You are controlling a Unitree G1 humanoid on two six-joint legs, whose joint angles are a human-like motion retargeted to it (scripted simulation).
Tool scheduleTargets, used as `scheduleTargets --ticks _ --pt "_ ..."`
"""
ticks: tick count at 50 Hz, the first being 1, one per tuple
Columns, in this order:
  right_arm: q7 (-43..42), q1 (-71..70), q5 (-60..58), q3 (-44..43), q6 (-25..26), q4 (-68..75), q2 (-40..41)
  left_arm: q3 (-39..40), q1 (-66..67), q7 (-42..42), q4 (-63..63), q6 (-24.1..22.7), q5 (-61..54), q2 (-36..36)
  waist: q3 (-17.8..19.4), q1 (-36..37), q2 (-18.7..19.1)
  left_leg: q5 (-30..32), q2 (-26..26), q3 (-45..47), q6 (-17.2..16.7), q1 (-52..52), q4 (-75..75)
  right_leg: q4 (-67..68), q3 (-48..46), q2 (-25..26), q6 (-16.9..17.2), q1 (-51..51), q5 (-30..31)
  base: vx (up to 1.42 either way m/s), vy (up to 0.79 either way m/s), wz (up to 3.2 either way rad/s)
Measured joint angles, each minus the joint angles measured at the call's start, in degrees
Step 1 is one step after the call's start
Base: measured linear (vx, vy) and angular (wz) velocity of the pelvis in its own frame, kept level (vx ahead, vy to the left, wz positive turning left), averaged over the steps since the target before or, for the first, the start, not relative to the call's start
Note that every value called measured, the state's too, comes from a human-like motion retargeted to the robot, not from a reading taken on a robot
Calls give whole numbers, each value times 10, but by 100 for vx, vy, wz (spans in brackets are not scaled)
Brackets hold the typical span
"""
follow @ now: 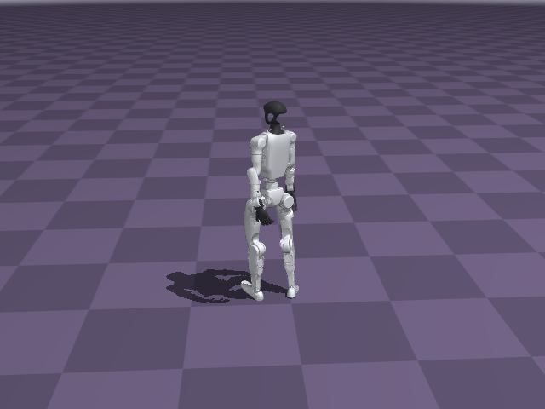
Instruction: In place motions
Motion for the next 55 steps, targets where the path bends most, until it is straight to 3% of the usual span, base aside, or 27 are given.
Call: scheduleTargets --ticks 8,13,25,40,55 --pt "-6 -29 2 25 22 5 -14 -28 8 -38 -45 4 19 17 32 -174 45 -27 55 85 1 38 -1 -7 83 29 -11 -33 51 9 -28 -139" --pt "-32 -32 14 22 31 20 -18 -42 -12 -46 -69 8 69 36 42 -227 51 -38 75 151 -7 50 -6 -10 124 35 -10 -67 66 -12 -23 -113" --pt "-54 11 68 -45 51 110 -13 -61 -45 -76 -76 -11 118 12 18 -200 32 -42 87 243 -25 91 -20 -11 197 46 -20 -99 76 3 -17 -58" --pt "-29 5 3 -37 35 50 -6 -23 -17 -72 -22 16 81 -11 -11 -183 32 -46 100 268 -45 101 -24 -4 219 54 -33 -117 71 2 -10 -9" --pt "-14 -12 -1 -14 38 51 13 -34 5 -62 -20 17 77 -21 -30 -219 40 -48 118 320 -62 112 -31 1 260 72 -37 -146 78 -9 -22 -26"
